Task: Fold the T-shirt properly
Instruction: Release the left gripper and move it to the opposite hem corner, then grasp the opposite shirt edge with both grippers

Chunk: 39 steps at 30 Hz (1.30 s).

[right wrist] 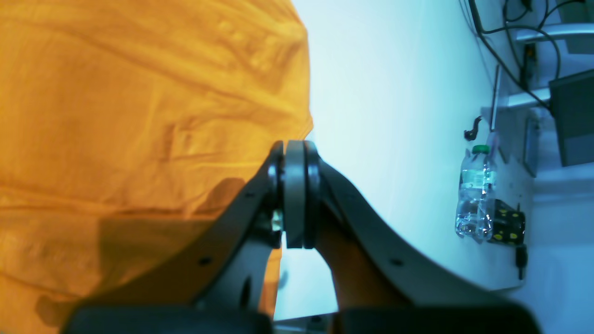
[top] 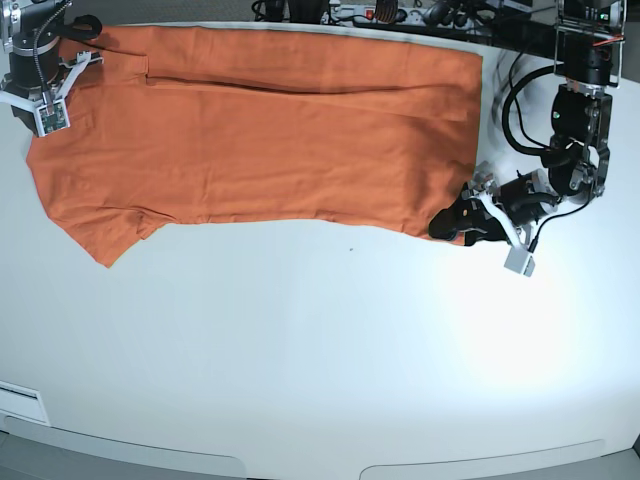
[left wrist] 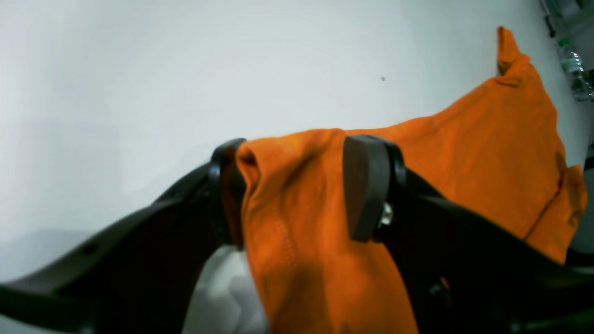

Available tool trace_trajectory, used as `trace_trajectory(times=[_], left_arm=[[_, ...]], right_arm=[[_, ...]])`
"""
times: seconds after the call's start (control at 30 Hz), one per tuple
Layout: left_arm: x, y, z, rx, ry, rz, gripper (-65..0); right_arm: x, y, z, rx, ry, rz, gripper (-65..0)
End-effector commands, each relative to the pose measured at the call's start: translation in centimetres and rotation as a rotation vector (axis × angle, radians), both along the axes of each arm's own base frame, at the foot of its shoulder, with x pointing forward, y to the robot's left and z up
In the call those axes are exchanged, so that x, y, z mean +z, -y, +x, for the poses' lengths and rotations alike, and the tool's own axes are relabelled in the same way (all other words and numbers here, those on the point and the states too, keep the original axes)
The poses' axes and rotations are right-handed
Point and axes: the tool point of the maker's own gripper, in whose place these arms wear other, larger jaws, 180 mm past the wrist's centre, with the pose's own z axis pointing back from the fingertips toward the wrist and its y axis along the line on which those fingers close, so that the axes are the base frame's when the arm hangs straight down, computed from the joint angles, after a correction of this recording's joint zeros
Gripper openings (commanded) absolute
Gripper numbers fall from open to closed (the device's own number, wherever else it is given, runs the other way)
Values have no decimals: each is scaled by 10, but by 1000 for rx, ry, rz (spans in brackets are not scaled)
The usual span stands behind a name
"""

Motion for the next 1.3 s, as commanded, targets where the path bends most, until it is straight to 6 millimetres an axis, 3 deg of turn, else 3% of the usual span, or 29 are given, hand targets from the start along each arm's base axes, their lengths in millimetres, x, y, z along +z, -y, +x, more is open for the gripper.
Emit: trace_trajectory(times=[0.0, 0.13, 0.37, 0.53, 0.8, 0.93, 1.03, 1.27], left_arm=[[-13, -5, -11, -39, -57, 62, -312], [-1, 2, -9, -62, -23, 10, -341], [5, -1, 1, -62, 4, 31, -650], [4, -2, 2, -62, 5, 41, -650], [5, -2, 2, -61, 8, 40, -650], [3, -3, 1, -64, 7, 53, -650], [0, -4, 1, -67, 5, 73, -650], [1, -5, 3, -61, 16, 74, -650]], right_arm=[[10, 0, 5, 17, 32, -19, -630], [10, 0, 5, 17, 34, -19, -630], [11, -2, 7, 26, 42, -17, -630], [14, -9, 18, 71, 52, -12, -630], [42, -29, 75, 125, 227, 145, -624], [49, -13, 104, 89, 306, 158, -509], [32, 0, 125, 46, 303, 255, -420], [-26, 23, 176, -32, 145, 550, -373]])
